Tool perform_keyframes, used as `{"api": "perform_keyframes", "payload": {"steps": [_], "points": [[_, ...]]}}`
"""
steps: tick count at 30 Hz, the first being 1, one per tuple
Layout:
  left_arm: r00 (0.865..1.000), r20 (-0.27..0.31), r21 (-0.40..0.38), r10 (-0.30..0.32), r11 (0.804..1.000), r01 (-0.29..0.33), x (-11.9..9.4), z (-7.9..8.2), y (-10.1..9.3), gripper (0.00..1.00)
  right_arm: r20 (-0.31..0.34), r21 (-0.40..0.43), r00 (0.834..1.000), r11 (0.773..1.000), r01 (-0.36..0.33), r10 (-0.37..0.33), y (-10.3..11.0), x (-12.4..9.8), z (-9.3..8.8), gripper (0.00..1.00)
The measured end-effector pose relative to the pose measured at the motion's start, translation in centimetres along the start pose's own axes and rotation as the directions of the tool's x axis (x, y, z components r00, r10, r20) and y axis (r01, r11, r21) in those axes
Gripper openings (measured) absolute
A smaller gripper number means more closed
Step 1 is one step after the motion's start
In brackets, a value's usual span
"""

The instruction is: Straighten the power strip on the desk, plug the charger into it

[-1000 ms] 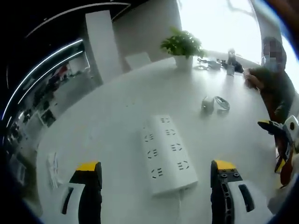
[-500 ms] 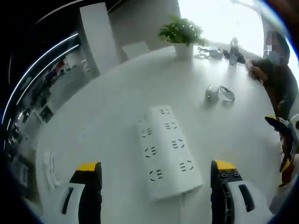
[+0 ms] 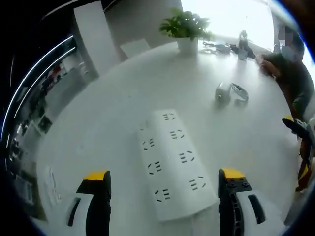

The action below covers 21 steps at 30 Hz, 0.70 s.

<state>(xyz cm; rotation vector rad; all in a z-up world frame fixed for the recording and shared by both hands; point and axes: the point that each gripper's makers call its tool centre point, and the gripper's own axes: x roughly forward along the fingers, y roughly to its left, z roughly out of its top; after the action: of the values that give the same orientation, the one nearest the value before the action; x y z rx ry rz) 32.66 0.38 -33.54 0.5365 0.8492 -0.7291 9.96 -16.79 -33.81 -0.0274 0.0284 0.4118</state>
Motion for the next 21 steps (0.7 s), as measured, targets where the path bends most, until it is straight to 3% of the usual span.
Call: {"api": "perform_keyframes", "payload": {"steps": [10, 14, 21], "points": [[0.987, -0.151, -0.037, -0.048, 0.998, 0.043, 0.8, -0.6, -1.2, 0.94, 0.002, 0.002, 1.000, 1.000, 0.005, -0.005, -0.2, -0.1, 0.0, 0.98], [0.984, -0.159, -0.068, -0.083, 0.995, 0.073, 1.2, -0.7, -1.7, 0.94, 0.002, 0.003, 1.000, 1.000, 0.010, -0.010, -0.4, -0.3, 0.0, 0.98], [0.982, -0.172, -0.074, -0.076, 0.995, 0.064, 1.2, -0.8, -1.5, 0.93, -0.003, 0.001, 1.000, 1.000, 0.015, -0.015, -0.7, -0.2, -0.1, 0.98]]}}
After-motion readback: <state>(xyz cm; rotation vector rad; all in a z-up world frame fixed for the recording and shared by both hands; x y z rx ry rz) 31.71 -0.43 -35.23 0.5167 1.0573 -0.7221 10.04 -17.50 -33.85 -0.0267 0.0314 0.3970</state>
